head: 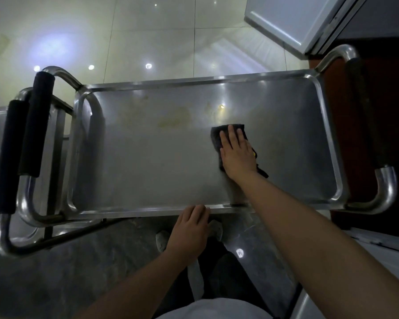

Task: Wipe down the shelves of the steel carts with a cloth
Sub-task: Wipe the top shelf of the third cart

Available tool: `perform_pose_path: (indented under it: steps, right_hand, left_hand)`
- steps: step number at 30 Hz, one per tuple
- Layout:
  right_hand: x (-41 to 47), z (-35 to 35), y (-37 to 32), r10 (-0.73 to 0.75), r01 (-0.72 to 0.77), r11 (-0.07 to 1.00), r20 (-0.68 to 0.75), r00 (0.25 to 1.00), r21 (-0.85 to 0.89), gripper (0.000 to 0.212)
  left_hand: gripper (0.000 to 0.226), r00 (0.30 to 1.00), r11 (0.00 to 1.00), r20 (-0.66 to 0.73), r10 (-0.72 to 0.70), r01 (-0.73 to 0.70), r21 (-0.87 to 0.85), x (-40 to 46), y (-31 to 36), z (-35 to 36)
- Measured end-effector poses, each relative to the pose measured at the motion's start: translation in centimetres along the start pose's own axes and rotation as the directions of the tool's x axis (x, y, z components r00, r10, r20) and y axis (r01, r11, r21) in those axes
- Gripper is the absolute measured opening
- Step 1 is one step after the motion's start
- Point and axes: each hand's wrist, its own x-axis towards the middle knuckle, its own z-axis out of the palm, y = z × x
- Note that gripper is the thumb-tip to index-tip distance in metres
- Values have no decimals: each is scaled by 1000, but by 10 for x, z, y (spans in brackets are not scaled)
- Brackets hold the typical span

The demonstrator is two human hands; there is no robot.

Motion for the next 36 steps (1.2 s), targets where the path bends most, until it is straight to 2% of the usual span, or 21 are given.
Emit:
perform_pose_path:
  steps: [4,9,14,21,24,29,32,36]
  right_hand:
    - [-7,-7,28,26,-26,1000,-11,1000,13,58]
    - [-27,-7,19,100,-103,992,37,994,71,67]
    - [-93,17,14,91,-93,993,25,995,71,71]
    - [-152,47,27,46,-46,999,-18,999,-17,58]
    - [-159,41,51,82,-82,997,-8,997,-12,59]
    - [-131,27,72,79,-78,997,15,997,-14,60]
    - [-87,15,83,71,-71,997,-7,997,-3,60]
    - [-29,-7,93,51,-51,999,7,999,13,59]
  left_hand:
    - [54,999,1000,38,14,-14,7,0,-3,-1]
    - [54,996,1000,89,19,-18,-10,1,-7,0]
    - [56,995,998,84,60,-61,19,5,-7,-7]
    - [47,994,998,88,65,-66,0,9,1,-8]
    - [44,995,997,77,59,-54,-56,14,16,-8]
    - [43,998,994,51,39,-34,-100,39,55,2]
    - [43,998,988,41,-38,44,-147,46,75,12]
    - [40,992,984,3,-130,129,-121,45,99,24]
